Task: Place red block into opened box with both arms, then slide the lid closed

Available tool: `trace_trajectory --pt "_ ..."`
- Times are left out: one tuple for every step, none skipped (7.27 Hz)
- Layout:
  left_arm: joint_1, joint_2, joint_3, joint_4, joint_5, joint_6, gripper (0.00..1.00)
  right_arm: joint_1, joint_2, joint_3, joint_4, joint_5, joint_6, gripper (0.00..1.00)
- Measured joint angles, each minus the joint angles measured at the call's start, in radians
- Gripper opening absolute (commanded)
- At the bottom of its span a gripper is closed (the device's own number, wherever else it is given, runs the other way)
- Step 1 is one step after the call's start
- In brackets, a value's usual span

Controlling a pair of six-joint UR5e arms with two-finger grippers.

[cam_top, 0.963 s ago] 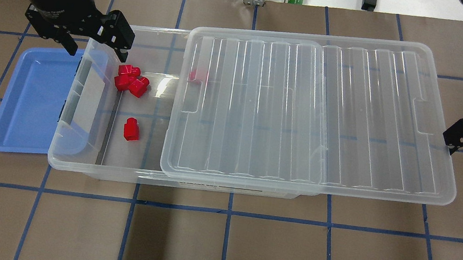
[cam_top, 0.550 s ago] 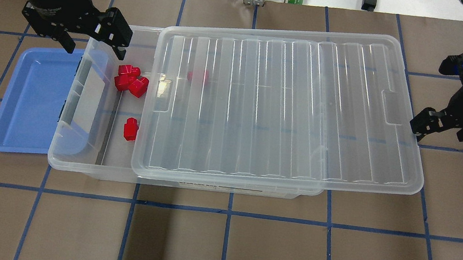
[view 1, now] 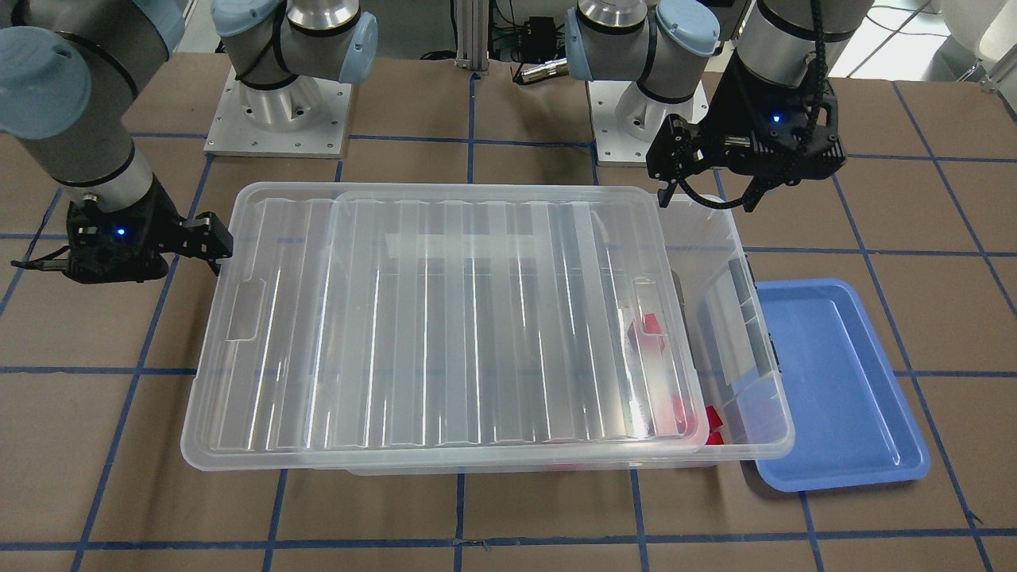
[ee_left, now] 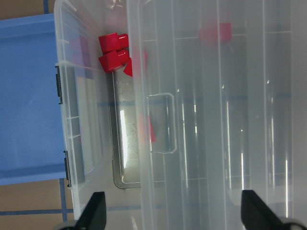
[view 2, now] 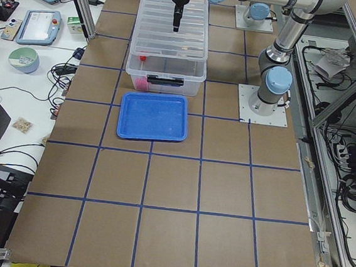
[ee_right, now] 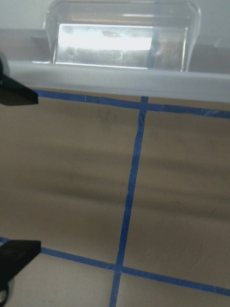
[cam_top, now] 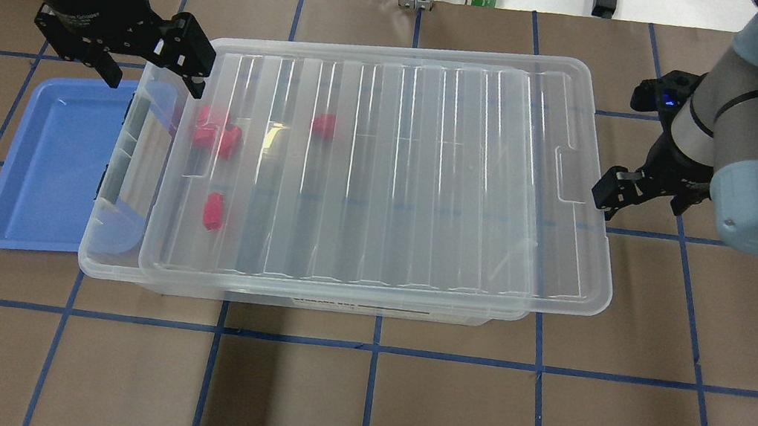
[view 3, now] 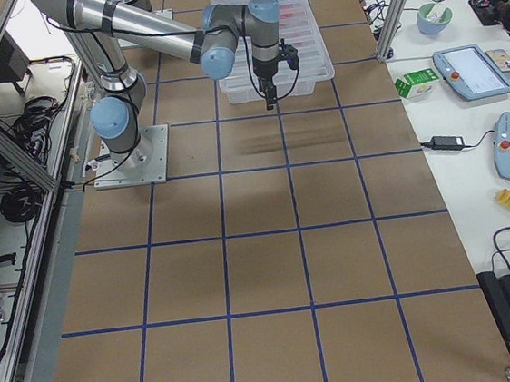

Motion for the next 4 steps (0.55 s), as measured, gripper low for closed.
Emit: trace_trajectory --pt "0.0 0.0 0.001 0.0 0.0 0.0 1.0 0.03 0.004 0.0 -0.003 0.002 0.019 1.0" --pt "0.0 0.001 0.001 0.0 0.0 0.0 1.0 0.048 0.008 -0.001 -0.005 0.005 0.028 1.0" --pt "0.0 0.001 0.002 0.0 0.001 0.0 1.0 0.056 0.012 -0.011 -0.005 0.005 0.028 1.0" --pt "0.0 0.001 0.003 0.0 0.002 0.0 1.0 0.058 0.012 -0.046 0.003 0.002 0.026 0.94"
